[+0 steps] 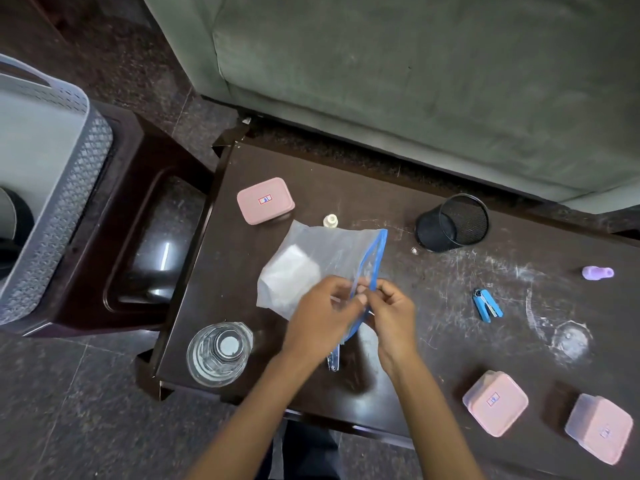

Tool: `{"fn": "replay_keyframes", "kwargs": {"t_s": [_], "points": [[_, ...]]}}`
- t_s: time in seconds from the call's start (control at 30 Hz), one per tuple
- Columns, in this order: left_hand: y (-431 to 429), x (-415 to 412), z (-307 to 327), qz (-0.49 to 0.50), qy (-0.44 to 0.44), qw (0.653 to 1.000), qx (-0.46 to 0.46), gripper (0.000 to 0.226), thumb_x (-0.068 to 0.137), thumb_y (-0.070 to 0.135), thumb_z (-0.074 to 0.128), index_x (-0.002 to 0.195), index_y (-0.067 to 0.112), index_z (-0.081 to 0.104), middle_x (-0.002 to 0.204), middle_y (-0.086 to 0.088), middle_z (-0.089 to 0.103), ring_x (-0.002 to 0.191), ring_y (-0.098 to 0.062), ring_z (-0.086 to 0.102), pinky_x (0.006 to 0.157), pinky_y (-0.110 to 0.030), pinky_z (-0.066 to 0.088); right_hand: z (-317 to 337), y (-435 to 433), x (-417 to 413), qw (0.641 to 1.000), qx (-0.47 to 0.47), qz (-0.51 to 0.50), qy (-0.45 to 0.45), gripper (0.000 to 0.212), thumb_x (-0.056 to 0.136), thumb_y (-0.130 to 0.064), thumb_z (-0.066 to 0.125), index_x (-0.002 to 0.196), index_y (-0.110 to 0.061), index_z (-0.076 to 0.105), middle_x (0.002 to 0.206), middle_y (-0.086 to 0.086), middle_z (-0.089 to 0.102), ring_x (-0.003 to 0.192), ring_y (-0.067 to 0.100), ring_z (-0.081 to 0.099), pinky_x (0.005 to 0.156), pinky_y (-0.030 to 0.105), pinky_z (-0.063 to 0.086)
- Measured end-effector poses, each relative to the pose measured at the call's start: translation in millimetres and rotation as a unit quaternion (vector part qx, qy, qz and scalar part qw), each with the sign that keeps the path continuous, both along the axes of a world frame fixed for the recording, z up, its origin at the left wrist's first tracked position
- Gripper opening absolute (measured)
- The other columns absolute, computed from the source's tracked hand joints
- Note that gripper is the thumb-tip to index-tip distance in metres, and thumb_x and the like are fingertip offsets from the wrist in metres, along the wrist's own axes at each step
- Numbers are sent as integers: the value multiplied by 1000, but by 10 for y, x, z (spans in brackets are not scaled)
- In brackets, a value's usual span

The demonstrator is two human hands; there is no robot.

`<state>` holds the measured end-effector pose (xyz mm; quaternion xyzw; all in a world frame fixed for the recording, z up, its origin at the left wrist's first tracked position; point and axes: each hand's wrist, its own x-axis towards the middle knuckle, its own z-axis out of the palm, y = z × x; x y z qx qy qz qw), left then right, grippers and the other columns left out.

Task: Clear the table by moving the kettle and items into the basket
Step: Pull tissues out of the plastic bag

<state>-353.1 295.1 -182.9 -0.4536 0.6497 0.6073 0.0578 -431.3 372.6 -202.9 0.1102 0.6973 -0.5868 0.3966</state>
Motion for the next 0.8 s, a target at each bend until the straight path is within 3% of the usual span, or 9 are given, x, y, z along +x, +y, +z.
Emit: {"fn": "replay_keyframes", "kwargs": {"t_s": [0.17, 0.3, 0.4, 0.47, 0.53, 0.63, 0.67, 0.73, 0.8], "points": [[-1, -14, 7, 1, -9, 998, -63, 16, 82, 21, 62, 73, 32, 55, 68, 10, 61, 62, -3, 57, 65, -25, 47, 32, 0, 54, 999, 0, -28, 17, 18, 80, 6, 63, 73, -10, 68, 58, -4, 66, 59, 15, 60, 59, 29, 51], [-84, 35, 119, 81, 4, 987, -137, 12, 82, 19, 61, 77, 28, 54, 66, 12, 57, 56, -6, 53, 61, -30, 47, -31, -40, 75, 994, 69, -48, 67, 22, 80, 11, 59, 70, -8, 62, 53, -2, 63, 47, 9, 59, 54, 27, 53], [-92, 92, 163, 128, 20, 978, -164, 11, 81, 19, 62, 79, 27, 55, 68, 12, 57, 57, -8, 54, 61, -32, 48, -114, -53, 69, 983, 146, -49, 104, 18, 77, 2, 65, 73, -15, 60, 71, 10, 65, 65, 23, 63, 72, 46, 56], [-72, 94, 178, 123, 22, 978, -166, 9, 82, 21, 62, 80, 27, 55, 69, 11, 58, 59, -8, 56, 63, -33, 50, -29, -87, 63, 974, 180, -39, 131, 25, 71, -7, 74, 85, -17, 55, 83, 6, 60, 76, 24, 59, 77, 44, 53], [-39, 87, 174, 117, 28, 980, -160, 9, 84, 22, 61, 80, 28, 55, 72, 12, 59, 62, -8, 57, 65, -35, 51, 149, -98, 55, 943, 228, -26, 243, 41, 67, -13, 79, 92, -19, 46, 91, 4, 50, 81, 19, 50, 74, 30, 43], [-8, 94, 155, 118, 44, 979, -158, 10, 85, 22, 60, 82, 30, 54, 82, 13, 58, 73, -8, 58, 69, -36, 52, 501, -86, 93, 893, 190, -7, 407, 32, 71, -6, 73, 82, -23, 47, 81, 5, 51, 68, 15, 47, 64, 22, 39], [-5, 103, 139, 119, 55, 978, -164, 10, 85, 23, 59, 84, 31, 53, 87, 13, 57, 79, -8, 58, 71, -35, 52, 565, -93, 103, 899, 147, 7, 413, 31, 74, -3, 69, 77, -28, 51, 77, 7, 56, 65, 15, 52, 63, 21, 43], [3, 123, 114, 119, 79, 972, -186, 5, 83, 27, 54, 87, 31, 53, 95, 14, 55, 91, -9, 58, 74, -31, 50, 577, -156, 102, 939, 71, 42, 335, 29, 79, 2, 60, 79, -27, 61, 78, 11, 64, 69, 20, 63, 67, 27, 50], [26, 134, 104, 116, 105, 966, -206, 10, 82, 32, 46, 90, 31, 52, 104, 15, 55, 103, -9, 55, 81, -20, 45, 522, -292, 53, 957, 63, 135, 249, 34, 80, 7, 48, 69, -21, 62, 68, 1, 62, 63, 13, 59, 62, 25, 47]]}}
